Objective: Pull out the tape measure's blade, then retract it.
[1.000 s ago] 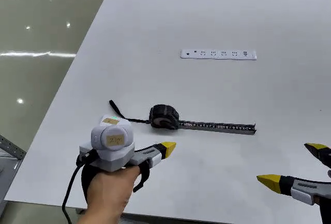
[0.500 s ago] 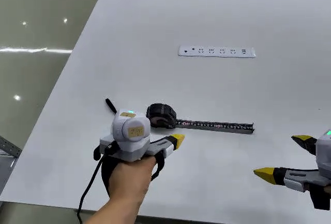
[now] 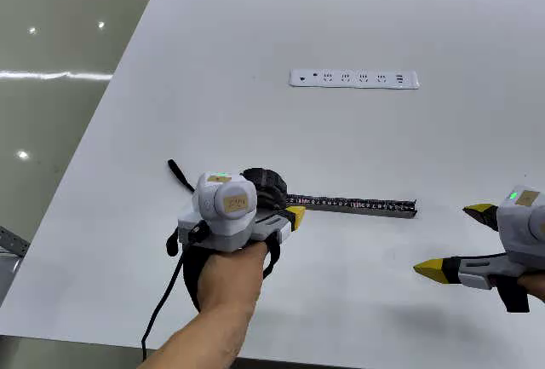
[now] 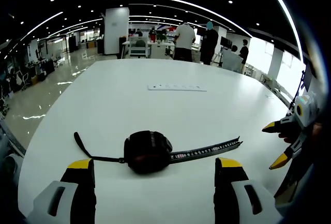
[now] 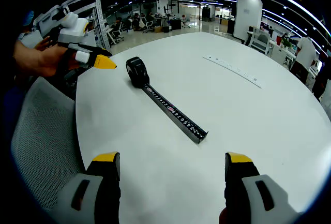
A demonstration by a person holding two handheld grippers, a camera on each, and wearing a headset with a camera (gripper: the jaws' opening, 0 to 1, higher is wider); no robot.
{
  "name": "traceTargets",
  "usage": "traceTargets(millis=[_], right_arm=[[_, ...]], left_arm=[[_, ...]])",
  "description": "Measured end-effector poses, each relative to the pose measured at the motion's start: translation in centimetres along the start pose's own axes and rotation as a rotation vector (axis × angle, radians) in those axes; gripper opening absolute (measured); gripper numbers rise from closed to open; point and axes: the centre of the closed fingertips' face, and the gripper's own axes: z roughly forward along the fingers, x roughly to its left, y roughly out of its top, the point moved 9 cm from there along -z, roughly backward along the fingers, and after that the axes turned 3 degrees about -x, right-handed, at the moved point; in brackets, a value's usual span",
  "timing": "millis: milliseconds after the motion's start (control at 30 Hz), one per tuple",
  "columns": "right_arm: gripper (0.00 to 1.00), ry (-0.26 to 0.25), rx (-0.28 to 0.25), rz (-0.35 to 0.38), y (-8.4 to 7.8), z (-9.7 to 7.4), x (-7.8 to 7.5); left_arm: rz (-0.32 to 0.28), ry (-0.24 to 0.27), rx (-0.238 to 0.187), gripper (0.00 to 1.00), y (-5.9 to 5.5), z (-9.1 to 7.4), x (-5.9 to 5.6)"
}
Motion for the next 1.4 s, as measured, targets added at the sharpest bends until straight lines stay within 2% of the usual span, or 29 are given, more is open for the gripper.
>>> traceTargets(millis=[267,667,1067,1400], right_arm=[[0.76,0.05,0.05,-0.071,0.3,2.1,-1.7],[0.69,0.137,0.128,-0.214,1.1,4.6,-3.8],[0.59,0.222,0.2,-0.324,1.5,6.8,-5.0],[0.49,0.285,0.247,-0.42,1.8,8.3,-5.5]], left_arm=[[-0.041,0.026,0.004,0.92,-0.2,1.6,0.3],[-0.062,0.048,0.012,0.87,-0.3,3.7,0.2],[-0.078,0.069,0.04,0.84,-0.9,5.8,0.7],[-0.086,0.067,0.046,0.8,-1.0,6.7,0.8]])
